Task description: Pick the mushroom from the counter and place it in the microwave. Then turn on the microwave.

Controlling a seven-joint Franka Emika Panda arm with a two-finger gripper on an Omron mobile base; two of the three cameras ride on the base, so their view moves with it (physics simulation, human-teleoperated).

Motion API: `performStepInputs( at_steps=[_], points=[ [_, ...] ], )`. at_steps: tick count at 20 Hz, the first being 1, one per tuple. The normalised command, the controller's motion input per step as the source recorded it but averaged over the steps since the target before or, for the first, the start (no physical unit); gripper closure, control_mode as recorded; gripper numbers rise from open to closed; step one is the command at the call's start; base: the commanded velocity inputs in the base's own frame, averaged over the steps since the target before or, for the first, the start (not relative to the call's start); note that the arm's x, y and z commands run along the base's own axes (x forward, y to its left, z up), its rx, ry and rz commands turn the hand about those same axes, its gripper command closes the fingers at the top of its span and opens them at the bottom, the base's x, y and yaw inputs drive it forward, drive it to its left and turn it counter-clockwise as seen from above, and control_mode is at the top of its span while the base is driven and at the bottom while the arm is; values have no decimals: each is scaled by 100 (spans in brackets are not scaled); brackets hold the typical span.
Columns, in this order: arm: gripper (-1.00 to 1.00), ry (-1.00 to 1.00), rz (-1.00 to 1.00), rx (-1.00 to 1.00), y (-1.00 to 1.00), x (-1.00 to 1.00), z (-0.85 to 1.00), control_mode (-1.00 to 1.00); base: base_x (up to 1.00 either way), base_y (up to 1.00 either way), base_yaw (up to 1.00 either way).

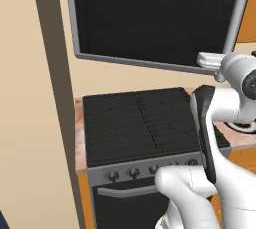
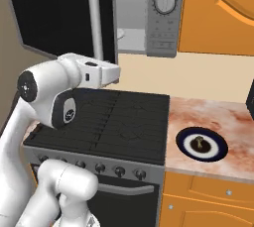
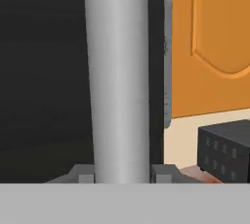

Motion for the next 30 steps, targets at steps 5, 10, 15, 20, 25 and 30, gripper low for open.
performStepInputs(
  at_steps=[5, 10, 15, 20, 25, 30],
  points=[
    [100, 0, -10, -5, 34, -85, 56, -100, 0, 0, 0],
    [100, 0, -9, -7, 38, -62, 57, -100, 0, 0, 0],
    [-100, 0, -6, -6, 29, -36, 50, -100, 0, 0, 0],
    [-100, 1, -5, -2, 4, -23, 52, -100, 0, 0, 0],
    [-100, 0, -2, 0, 0, -56, 62, -100, 0, 0, 0],
    [-100, 0, -2, 0, -38, -97, 15, -100, 0, 0, 0]
  ],
)
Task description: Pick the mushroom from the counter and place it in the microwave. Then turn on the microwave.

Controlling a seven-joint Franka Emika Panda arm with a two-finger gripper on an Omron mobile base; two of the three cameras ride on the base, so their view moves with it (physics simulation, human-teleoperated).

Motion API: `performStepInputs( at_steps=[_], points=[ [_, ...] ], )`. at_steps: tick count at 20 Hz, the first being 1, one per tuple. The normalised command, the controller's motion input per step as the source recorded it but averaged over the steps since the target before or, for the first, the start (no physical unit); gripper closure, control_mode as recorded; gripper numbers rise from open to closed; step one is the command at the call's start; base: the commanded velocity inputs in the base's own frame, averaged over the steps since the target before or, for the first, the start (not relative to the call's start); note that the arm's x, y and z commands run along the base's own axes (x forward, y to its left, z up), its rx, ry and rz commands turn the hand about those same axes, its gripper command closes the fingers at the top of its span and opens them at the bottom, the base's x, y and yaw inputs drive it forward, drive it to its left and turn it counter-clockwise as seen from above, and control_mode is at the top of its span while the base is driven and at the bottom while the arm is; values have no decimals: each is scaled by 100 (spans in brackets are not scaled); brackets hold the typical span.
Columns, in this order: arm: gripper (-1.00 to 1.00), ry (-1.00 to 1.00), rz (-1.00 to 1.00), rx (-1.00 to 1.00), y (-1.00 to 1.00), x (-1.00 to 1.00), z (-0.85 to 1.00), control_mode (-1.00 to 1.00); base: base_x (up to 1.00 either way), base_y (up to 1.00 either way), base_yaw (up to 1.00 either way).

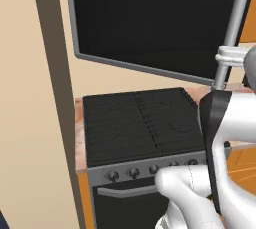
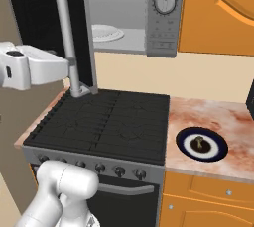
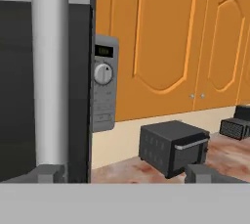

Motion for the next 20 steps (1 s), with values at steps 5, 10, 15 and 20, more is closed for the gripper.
performStepInputs(
  at_steps=[5, 10, 15, 20],
  points=[
    [-100, 6, 0, 13, -62, -52, 0, -100, 0, 0, 0],
    [-100, 3, 6, 41, -57, 25, -10, -100, 0, 0, 0],
    [-100, 4, 11, 51, -26, 42, -31, -100, 0, 0, 0],
    [-100, 0, 12, 53, -3, 54, -38, -100, 0, 0, 0]
  ],
)
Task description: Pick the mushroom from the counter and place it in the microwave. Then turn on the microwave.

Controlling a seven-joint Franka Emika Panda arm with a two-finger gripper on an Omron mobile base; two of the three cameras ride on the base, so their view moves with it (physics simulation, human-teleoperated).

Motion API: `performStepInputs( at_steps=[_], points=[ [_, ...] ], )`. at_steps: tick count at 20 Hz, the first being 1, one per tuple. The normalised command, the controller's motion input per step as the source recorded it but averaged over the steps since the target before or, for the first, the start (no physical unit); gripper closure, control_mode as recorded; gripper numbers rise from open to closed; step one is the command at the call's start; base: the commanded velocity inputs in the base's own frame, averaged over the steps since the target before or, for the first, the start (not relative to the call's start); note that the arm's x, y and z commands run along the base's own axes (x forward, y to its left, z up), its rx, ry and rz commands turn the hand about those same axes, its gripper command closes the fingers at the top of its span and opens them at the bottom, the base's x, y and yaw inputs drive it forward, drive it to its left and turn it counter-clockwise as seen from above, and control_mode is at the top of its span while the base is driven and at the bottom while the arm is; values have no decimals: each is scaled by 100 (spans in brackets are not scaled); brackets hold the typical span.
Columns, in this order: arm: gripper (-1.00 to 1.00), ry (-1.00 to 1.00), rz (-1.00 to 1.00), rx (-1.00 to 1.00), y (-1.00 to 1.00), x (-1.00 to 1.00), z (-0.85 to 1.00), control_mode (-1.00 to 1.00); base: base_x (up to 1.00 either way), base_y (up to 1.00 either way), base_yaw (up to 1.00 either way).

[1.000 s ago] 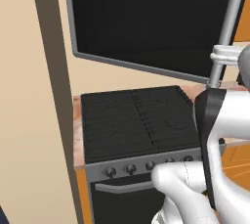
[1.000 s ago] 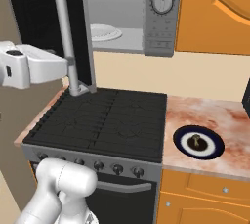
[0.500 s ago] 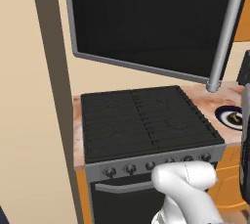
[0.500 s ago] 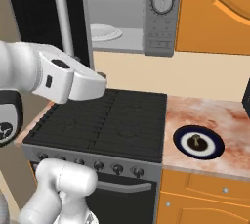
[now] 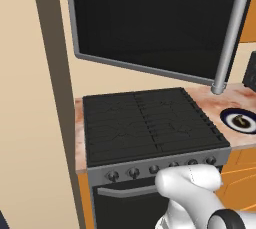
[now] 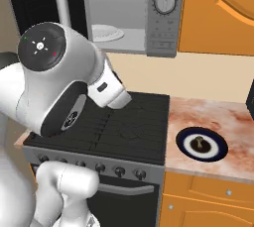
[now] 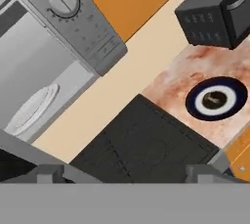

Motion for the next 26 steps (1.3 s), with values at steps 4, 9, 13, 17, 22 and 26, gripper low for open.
performStepInputs(
  at_steps=[4, 9, 13, 17, 22, 26],
  points=[
    [-100, 0, 11, 43, -5, 77, -11, -100, 0, 0, 0],
    [-100, 0, 9, 34, 0, 93, -10, -100, 0, 0, 0],
    [-100, 0, 9, 28, 0, 72, -40, -100, 0, 0, 0],
    [-100, 0, 8, 28, 0, 60, -46, -100, 0, 0, 0],
    [-100, 0, 7, 23, 0, 71, -24, -100, 0, 0, 0],
    [-100, 0, 8, 17, 0, 59, -1, -100, 0, 0, 0]
  ],
)
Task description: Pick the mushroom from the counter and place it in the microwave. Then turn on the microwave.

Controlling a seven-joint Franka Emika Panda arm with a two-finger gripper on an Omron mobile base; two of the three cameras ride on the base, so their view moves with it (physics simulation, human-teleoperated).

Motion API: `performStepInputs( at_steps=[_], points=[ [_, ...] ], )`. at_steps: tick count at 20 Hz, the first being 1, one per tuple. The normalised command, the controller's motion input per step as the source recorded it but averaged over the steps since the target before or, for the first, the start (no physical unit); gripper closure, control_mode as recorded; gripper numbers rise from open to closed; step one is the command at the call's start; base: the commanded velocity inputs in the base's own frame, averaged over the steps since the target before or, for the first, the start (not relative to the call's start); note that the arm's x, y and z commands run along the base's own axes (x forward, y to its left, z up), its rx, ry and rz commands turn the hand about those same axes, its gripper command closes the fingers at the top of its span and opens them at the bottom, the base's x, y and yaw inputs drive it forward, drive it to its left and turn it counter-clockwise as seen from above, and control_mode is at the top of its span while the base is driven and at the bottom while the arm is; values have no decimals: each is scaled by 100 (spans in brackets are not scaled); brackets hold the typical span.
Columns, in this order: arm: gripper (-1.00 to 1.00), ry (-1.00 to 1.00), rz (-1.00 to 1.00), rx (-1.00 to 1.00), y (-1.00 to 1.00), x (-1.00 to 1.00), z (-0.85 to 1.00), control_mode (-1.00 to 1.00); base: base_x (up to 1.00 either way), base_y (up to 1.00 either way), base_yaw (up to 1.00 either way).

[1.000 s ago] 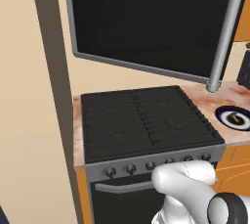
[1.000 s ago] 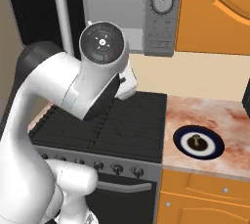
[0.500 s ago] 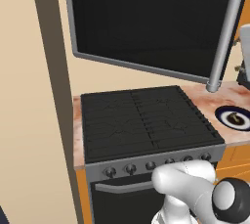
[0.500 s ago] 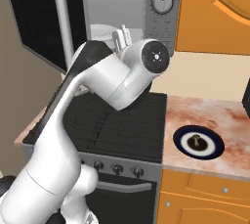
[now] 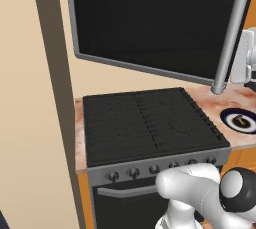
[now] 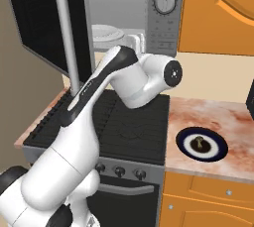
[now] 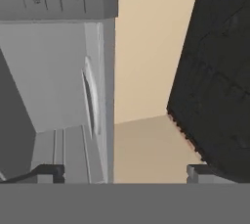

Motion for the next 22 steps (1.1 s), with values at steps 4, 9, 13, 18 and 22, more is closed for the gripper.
performStepInputs(
  at_steps=[4, 9, 13, 18, 22],
  points=[
    [-100, 0, 10, 12, 4, 12, 0, -100, 0, 0, 0],
    [-100, 0, 10, 9, 10, 0, 3, -100, 0, 0, 0],
    [-100, 0, 11, 9, 25, 1, 1, -100, 0, 0, 0],
    [-100, 0, 14, 6, 32, 0, 6, -100, 0, 0, 0],
    [-100, 0, 13, 3, 36, -12, 13, -100, 0, 0, 0]
  ],
)
